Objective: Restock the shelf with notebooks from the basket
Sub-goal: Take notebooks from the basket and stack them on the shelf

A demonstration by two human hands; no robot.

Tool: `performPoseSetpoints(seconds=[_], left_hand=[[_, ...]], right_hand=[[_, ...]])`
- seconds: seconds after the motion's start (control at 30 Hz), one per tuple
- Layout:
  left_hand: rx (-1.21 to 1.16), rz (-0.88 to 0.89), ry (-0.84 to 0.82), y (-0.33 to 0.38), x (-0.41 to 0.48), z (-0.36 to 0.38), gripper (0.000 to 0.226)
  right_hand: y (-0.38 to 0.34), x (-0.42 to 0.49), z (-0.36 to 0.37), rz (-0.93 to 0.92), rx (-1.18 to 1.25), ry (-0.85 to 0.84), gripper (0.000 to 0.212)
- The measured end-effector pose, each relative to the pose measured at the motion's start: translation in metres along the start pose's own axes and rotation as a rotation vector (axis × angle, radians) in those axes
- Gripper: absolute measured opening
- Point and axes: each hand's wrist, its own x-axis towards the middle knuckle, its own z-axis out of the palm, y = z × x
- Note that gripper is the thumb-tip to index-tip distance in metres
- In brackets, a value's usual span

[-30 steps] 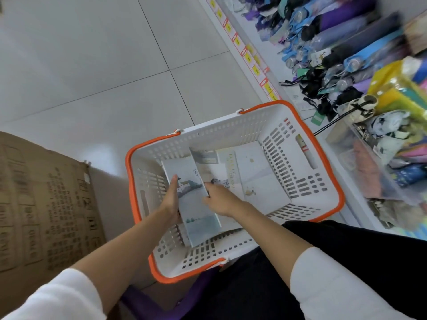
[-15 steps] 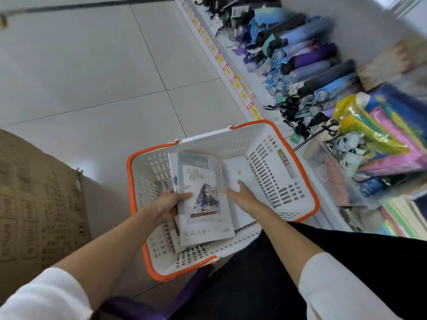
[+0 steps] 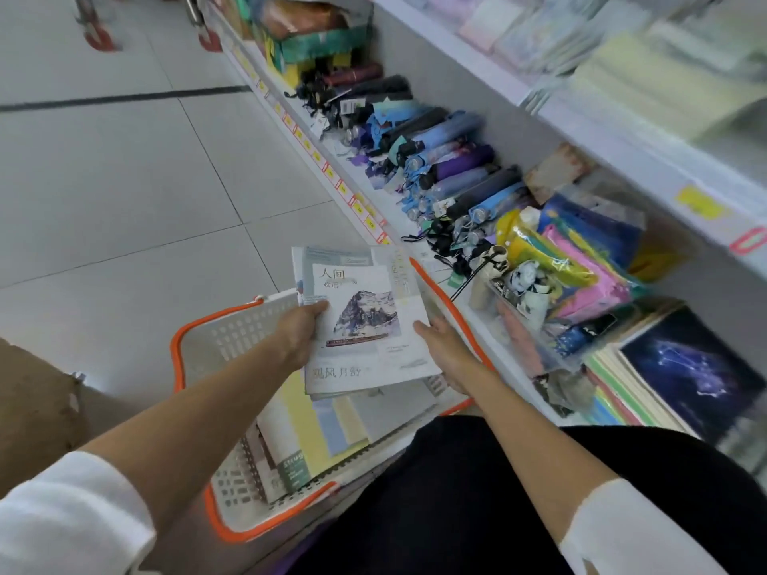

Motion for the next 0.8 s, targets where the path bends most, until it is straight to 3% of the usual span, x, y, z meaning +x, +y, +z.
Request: performPoseSetpoints(seconds=[0.1,0.17,0.33,0.53,0.8], left_hand=[[-0.006,0.101,-0.012,0.01,-0.01,0.04,0.044],[0.0,0.165,-0.066,0.018,-0.021,0.071,0.04],[0.019,0.234,-0.256,0.048,-0.057,0.16,0.035],[0.075,0.333,-0.503,0.079,-0.122,0.279,0.029],[0.296,0.551,-0.753,0.11,-0.211,0.401,0.035]], right_hand=[[-0.022,-0.021,-0.04,-0.056,0.057,0.054,0.041],[-0.035,-0.041,-0.069,-0.088,0.03,0.118,0.035],[-0.07,-0.094,-0.145,-0.259,0.009,0.391,0.03],[-0.095,-0.173,-0.235,-0.377,0.218,0.679,0.027],[-0.111,-0.256,-0.326,-0.52,0.523,0.9,0.026]])
